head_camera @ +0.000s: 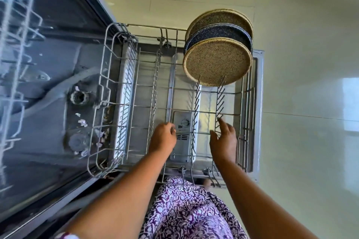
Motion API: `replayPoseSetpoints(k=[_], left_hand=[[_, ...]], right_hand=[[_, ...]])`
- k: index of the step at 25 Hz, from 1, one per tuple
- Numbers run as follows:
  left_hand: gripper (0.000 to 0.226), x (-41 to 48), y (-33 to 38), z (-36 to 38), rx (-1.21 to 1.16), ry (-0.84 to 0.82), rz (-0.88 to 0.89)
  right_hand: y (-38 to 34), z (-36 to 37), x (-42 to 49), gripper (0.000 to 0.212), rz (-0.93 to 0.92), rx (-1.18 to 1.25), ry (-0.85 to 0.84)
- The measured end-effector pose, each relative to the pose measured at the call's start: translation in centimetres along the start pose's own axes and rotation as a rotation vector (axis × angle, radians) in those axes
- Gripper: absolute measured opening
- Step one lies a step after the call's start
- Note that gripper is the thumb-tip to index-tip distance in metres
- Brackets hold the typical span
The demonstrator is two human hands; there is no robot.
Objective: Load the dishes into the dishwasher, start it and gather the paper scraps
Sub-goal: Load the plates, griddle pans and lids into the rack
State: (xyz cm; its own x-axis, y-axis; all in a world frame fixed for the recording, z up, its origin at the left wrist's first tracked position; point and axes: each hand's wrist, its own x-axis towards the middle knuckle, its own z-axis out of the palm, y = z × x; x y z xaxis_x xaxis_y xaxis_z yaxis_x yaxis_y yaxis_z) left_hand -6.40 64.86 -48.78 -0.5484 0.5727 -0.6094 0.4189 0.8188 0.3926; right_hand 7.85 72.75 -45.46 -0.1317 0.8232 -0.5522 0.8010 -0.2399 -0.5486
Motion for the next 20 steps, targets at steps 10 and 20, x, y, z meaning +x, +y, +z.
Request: replayPoseSetpoints(k=[10, 20], left_hand=[[0.023, -12.2, -4.2, -2.1, 0.186, -0.018, 0.004], [0.027, -31.3, -0.7, -17.4, -0.093, 0.438, 0.104]], right_hand=[[2.5, -0.4, -10.5, 0.054, -0.061, -0.236, -0.190], [-10.3, -9.8, -25.2, 0.046, -0.700, -0.185, -0.130]])
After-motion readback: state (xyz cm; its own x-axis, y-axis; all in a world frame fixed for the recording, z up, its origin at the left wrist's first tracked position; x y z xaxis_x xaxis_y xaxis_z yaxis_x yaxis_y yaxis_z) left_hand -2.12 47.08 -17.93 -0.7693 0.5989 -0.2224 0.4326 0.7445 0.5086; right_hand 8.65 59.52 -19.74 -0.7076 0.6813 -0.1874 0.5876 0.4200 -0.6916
